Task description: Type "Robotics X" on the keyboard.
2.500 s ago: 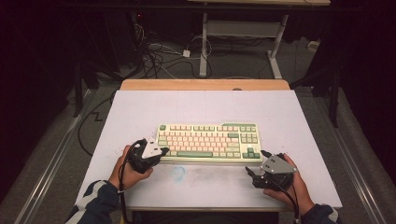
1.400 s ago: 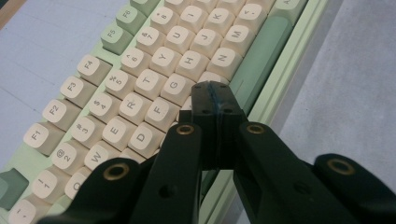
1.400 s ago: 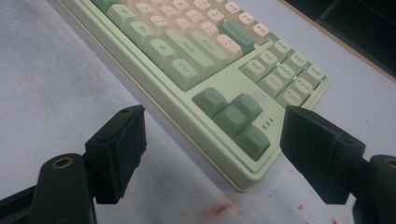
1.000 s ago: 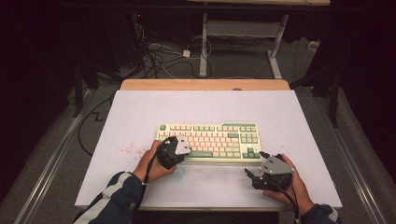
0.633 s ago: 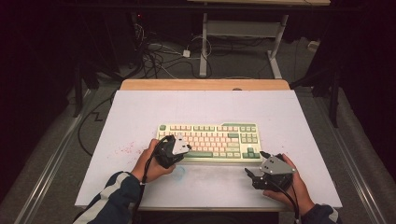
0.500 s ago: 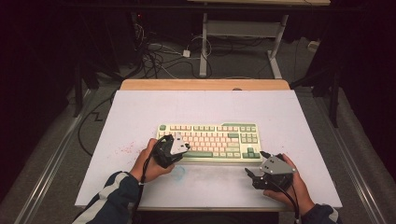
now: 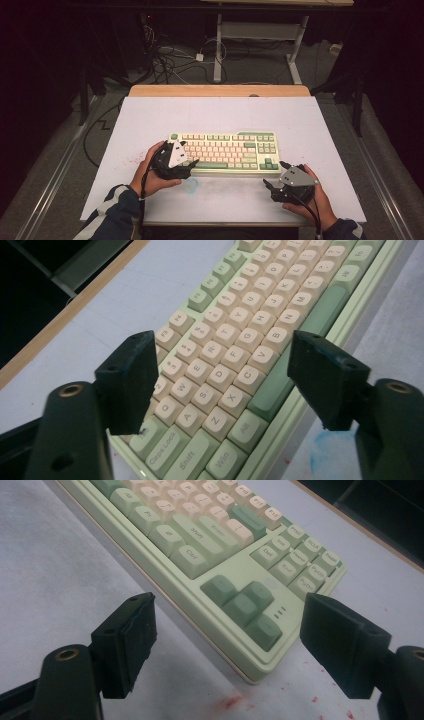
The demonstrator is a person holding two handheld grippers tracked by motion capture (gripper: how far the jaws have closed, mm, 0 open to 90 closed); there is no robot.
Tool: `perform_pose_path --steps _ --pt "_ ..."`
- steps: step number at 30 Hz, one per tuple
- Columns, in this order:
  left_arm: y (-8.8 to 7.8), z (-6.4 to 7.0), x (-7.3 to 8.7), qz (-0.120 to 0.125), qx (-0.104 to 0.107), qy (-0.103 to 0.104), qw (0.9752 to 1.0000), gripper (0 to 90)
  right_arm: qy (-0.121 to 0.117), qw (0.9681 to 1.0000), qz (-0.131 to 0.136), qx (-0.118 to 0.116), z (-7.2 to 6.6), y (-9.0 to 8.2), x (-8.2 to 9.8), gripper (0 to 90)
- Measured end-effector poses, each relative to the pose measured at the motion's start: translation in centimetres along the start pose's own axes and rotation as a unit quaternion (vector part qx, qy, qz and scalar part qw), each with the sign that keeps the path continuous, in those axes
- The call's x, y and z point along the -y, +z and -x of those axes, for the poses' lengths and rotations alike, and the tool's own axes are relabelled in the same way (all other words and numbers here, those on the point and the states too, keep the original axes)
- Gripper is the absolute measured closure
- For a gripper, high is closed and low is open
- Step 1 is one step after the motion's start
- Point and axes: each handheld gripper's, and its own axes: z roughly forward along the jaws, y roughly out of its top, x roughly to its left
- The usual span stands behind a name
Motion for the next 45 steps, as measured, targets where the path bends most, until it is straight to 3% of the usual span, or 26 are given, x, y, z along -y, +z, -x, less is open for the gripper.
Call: perform_pose_path --steps 10,14,19,30,33,37,41,45 --pt "-2.2 -1.9 0.7 0.011 -0.028 -0.007 0.9995 21.6 0.0 1.0 0.002 0.002 0.1 -0.1 0.0 23.3" --pt "-2.9 -2.5 1.5 0.002 -0.041 0.0 0.9992 21.7 0.001 1.0 0.0 0.002 0.1 0.0 0.1 23.3" --pt "-3.5 -3.1 2.4 0.0 -0.053 -0.009 0.9986 21.7 0.002 1.0 -0.001 0.003 0.2 0.0 0.0 23.7" --pt "-4.4 -3.7 4.2 -0.033 -0.066 -0.01 0.9972 21.5 0.009 1.0 0.004 -0.002 0.5 0.1 -0.1 25.2" --pt "-4.5 -3.9 4.4 -0.036 -0.072 -0.014 0.9967 21.3 0.015 0.9998 0.012 -0.007 0.7 0.1 -0.4 32.3" --pt "-4.7 -4.2 4.7 -0.044 -0.078 -0.019 0.9958 21.3 0.023 0.9989 0.019 -0.036 1.1 0.5 -1.1 41.7" --pt "-4.6 -4.2 4.9 -0.047 -0.08 -0.018 0.9955 21.3 0.034 0.9984 0.011 -0.044 1.4 1.3 -1.9 55.1" --pt "-4.5 -4.2 4.9 -0.048 -0.082 -0.018 0.9954 21.3 0.023 0.9983 0.001 -0.054 1.5 1.9 -2.7 69.2"
